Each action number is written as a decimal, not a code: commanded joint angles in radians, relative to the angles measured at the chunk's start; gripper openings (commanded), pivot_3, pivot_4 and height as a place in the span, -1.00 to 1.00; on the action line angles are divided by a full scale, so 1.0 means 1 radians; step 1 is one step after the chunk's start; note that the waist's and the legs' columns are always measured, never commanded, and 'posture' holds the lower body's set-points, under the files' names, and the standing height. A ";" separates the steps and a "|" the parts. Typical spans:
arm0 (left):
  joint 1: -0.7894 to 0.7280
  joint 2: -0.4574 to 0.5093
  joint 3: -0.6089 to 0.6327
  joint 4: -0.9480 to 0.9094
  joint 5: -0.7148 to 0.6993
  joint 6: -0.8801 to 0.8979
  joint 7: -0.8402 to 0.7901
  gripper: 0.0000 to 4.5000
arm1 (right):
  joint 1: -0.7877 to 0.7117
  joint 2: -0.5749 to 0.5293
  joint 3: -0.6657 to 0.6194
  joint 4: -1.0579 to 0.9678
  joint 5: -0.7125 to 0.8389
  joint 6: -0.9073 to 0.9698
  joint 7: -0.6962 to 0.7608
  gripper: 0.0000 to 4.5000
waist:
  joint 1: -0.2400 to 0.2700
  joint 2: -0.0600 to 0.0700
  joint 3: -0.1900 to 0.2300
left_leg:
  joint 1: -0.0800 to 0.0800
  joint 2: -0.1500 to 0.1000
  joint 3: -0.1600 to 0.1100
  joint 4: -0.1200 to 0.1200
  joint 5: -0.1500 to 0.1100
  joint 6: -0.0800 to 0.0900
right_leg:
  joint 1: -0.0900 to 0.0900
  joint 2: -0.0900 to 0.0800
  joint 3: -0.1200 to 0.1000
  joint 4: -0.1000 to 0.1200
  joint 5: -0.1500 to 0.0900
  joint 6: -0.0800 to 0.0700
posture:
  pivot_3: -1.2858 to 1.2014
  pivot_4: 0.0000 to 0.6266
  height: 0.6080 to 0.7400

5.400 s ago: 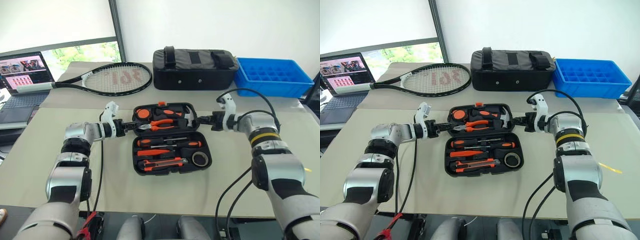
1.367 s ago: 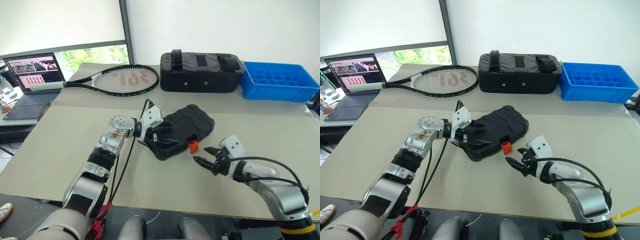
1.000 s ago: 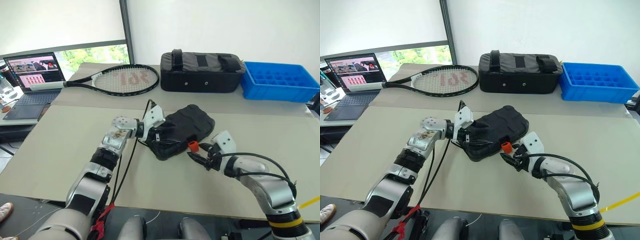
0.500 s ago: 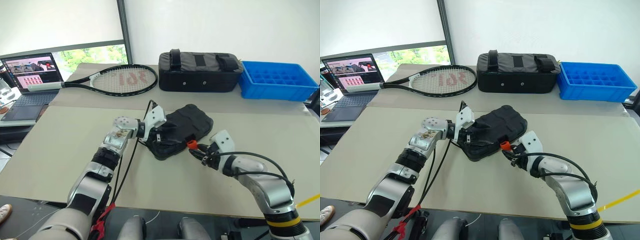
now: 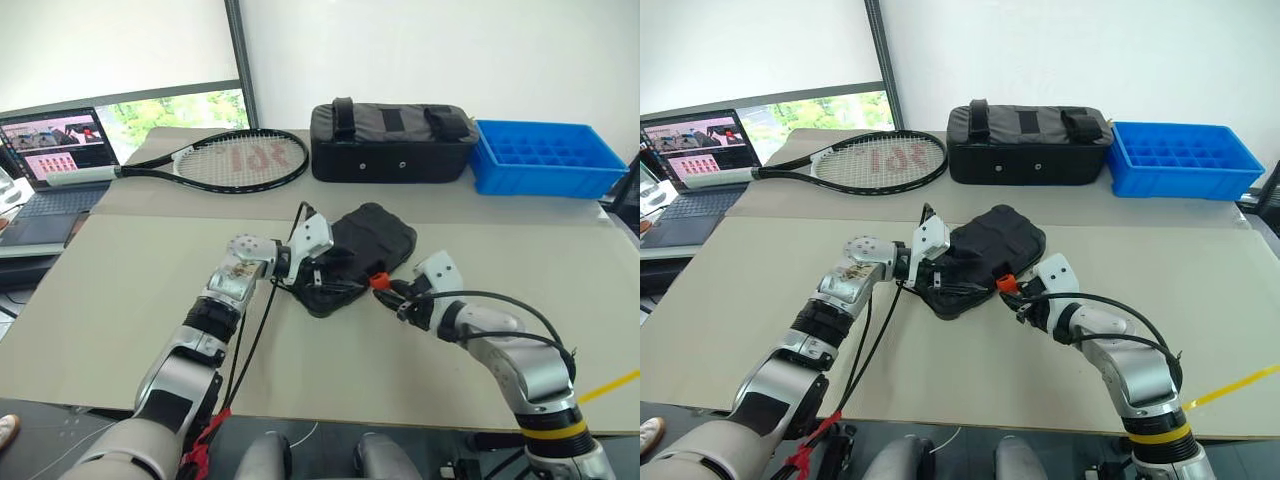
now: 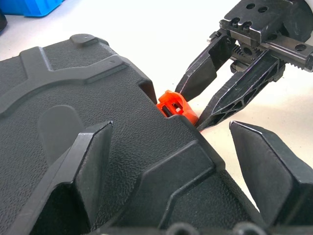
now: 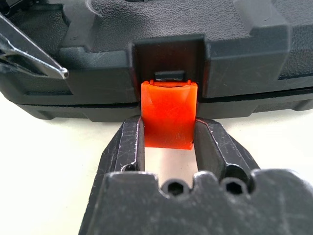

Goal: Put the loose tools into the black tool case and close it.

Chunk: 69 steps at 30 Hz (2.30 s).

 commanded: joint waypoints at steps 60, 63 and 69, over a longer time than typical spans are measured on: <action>0.074 0.015 -0.034 0.015 0.025 -0.024 -0.003 0.81 | 0.035 -0.009 -0.097 0.040 -0.044 -0.274 0.139 0.47 | -0.007 -0.002 0.001 | 0.003 0.001 0.001 -0.002 0.000 0.000 | 0.002 0.001 0.001 0.000 0.000 0.000 | 0.03 -0.52 0.49; 0.072 0.009 -0.035 0.021 0.026 -0.029 -0.003 0.81 | 0.033 0.000 -0.070 0.044 -0.062 -0.271 0.132 0.02 | -0.006 -0.002 0.001 | 0.003 0.001 0.001 -0.001 0.000 0.000 | 0.002 0.001 0.001 0.000 0.000 0.000 | 0.03 -0.52 0.49; 0.070 0.009 -0.034 0.027 0.027 -0.035 -0.002 0.81 | 0.006 -0.005 -0.041 0.080 -0.088 -0.273 0.134 -0.29 | -0.004 -0.003 0.001 | 0.003 0.000 0.001 -0.001 0.000 0.000 | 0.002 0.000 0.001 0.000 0.000 0.000 | 0.03 -0.52 0.49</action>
